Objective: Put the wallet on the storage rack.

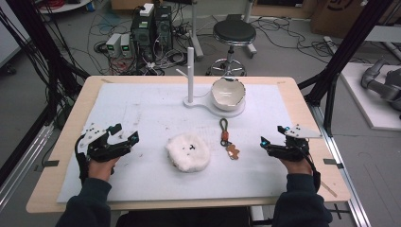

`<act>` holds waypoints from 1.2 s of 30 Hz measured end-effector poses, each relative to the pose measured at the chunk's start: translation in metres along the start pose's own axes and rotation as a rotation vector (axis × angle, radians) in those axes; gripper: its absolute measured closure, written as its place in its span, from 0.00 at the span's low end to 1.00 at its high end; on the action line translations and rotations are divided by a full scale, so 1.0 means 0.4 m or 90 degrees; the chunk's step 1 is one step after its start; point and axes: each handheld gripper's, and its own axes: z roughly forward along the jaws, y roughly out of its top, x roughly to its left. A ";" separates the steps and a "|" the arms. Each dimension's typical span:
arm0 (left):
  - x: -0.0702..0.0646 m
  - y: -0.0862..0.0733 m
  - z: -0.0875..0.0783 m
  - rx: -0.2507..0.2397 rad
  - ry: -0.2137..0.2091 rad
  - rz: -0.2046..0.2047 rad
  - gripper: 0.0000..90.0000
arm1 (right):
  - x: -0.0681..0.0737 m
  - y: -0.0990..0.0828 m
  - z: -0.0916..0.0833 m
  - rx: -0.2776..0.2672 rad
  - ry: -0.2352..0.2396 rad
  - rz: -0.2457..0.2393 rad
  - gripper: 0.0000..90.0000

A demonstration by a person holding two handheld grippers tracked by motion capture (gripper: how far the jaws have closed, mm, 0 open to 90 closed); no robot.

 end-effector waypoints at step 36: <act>-0.148 -0.040 0.283 0.296 -0.171 0.027 0.38 | 0.018 0.020 0.052 0.013 0.054 0.001 0.23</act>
